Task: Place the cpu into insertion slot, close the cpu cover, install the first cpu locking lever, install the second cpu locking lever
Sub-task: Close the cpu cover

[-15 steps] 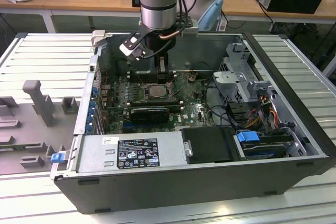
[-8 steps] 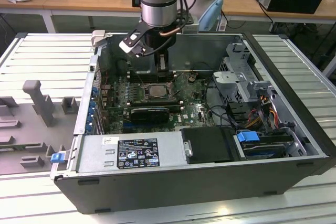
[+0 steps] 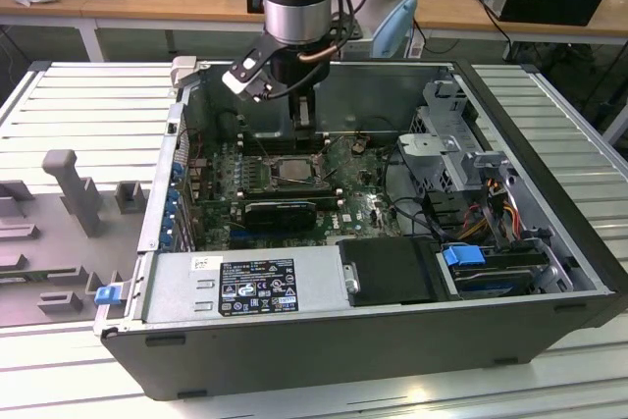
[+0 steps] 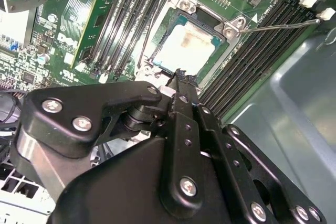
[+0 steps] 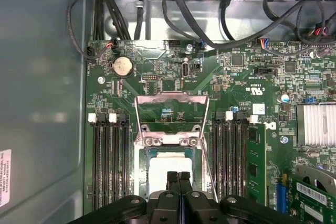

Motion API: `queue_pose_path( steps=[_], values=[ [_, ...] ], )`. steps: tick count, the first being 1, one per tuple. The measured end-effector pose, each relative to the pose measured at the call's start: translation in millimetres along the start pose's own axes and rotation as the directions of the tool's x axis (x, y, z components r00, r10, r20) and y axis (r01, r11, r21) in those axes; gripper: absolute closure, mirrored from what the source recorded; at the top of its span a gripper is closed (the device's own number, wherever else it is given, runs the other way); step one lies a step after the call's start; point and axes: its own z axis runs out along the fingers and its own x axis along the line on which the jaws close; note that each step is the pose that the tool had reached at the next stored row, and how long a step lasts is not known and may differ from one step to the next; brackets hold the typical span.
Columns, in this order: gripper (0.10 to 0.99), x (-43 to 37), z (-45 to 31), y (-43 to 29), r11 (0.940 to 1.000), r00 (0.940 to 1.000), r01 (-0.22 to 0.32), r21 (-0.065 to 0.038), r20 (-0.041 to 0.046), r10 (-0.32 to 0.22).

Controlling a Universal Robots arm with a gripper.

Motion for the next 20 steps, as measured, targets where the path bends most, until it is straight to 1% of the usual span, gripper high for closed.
queue_pose_path(
  steps=[3,6,9,12,13,15,16,17,18,20],
  values=[
    [0.98,0.0,-3.8,0.4,1.0,1.0,0.0,0.0,0.0,0.0],
    [0.98,0.1,-5.8,4.0,1.0,1.0,0.0,0.001,0.0,0.0],
    [0.98,0.1,-6.9,10.9,1.0,1.0,0.0,0.005,0.0,0.0],
    [0.98,0.2,-6.3,19.6,0.9999,1.0,0.0,0.013,0.0,0.0],
    [0.98,0.2,-6.0,24.2,0.9999,1.0,0.0,0.016,0.0002,0.0],
    [0.98,0.3,-6.1,28.6,0.9998,1.0,0.0,0.02,0.0003,0.0],
    [0.98,0.3,-7.0,31.8,0.9997,1.0,0.0,0.023,0.0002,0.0],
    [0.98,0.3,-7.9,33.5,0.9997,1.0,0.0,0.024,0.0002,0.0],
    [0.98,0.4,-8.7,36.6,0.9997,1.0,0.0,0.026,0.0002,0.0],
    [0.98,0.5,-8.2,45.6,0.9995,1.0,0.0,0.03,0.0001,0.0]
  ],
)
